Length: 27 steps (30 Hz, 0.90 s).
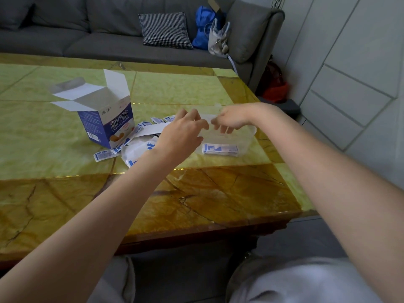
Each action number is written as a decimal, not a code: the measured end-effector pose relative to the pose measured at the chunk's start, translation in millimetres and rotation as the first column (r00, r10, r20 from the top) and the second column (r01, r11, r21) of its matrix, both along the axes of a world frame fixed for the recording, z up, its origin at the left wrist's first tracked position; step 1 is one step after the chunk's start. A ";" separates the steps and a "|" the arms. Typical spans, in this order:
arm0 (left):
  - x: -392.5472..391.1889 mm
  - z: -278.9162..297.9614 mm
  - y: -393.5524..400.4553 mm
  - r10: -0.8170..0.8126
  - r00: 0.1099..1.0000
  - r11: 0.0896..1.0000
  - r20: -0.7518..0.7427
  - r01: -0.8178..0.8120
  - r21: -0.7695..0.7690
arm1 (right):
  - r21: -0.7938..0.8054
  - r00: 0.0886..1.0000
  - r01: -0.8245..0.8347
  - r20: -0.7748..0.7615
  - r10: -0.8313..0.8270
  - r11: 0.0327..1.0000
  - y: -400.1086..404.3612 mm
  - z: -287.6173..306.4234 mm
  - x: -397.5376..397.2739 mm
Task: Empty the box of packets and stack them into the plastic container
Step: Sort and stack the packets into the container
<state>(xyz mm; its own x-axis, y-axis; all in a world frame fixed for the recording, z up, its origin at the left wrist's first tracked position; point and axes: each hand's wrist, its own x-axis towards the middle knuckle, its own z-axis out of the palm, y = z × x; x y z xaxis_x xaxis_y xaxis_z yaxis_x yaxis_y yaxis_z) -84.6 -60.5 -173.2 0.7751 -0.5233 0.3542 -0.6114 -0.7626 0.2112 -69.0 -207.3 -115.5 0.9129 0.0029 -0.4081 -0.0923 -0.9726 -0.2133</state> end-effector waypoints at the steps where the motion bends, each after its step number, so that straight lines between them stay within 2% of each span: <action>1: -1.5 1.7 2.4 -0.004 1.000 1.000 0.002 0.004 -0.010 | 0.022 0.996 -0.022 0.087 0.020 1.000 3.4 5.3 -3.6; 4: -7.2 10.6 16.6 0.009 0.999 0.999 0.049 -0.007 -0.044 | 0.084 0.915 -0.115 0.396 0.073 0.990 18.9 16.8 -18.9; 6: -11.8 15.5 34.7 0.069 0.997 0.995 0.038 -0.066 -0.068 | 0.150 0.860 -0.202 0.500 0.102 0.968 36.9 16.0 -33.3; 8: -15.1 15.5 54.9 0.154 0.987 0.986 -0.038 -0.156 -0.057 | 0.192 0.855 -0.278 0.496 0.151 0.941 54.3 7.5 -47.3; 12: -22.4 6.0 93.8 0.307 0.934 0.951 -0.182 -0.295 0.091 | 0.187 0.886 -0.347 0.386 0.256 0.919 81.5 -28.8 -55.9; 14: -24.5 -0.1 103.0 0.347 0.902 0.936 -0.257 -0.315 0.159 | 0.175 0.886 -0.369 0.363 0.288 0.913 88.3 -49.1 -55.7; 17: -25.4 -11.8 107.2 0.337 0.878 0.937 -0.341 -0.276 0.213 | 0.051 0.860 -0.431 0.324 0.394 0.901 97.0 -74.8 -55.6; 19: -23.5 -17.2 105.1 0.334 0.882 0.935 -0.332 -0.266 0.232 | -0.096 0.813 -0.470 0.340 0.473 0.877 101.2 -82.7 -55.0; 20: -22.0 -18.1 104.3 0.333 0.887 0.935 -0.318 -0.268 0.231 | -0.118 0.798 -0.472 0.365 0.480 0.874 102.1 -84.1 -55.1; 24: -15.4 -12.6 103.6 0.295 0.868 0.955 -0.400 -0.248 0.165 | 0.022 0.815 -0.389 0.475 0.333 0.921 97.8 -87.0 -48.6; 27: -14.9 -9.2 98.1 0.225 0.863 0.973 -0.452 -0.178 0.144 | 0.265 0.869 -0.257 0.483 0.103 0.929 91.3 -87.0 -46.7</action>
<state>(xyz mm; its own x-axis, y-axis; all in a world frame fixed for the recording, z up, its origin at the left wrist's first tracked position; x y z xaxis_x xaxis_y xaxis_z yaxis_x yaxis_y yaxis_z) -99.5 37.6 -182.3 0.9294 -0.3509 -0.1143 -0.2924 -0.8891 0.3523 -115.7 -116.0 -202.5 0.9652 0.2413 0.1012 0.2598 -0.8379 -0.4801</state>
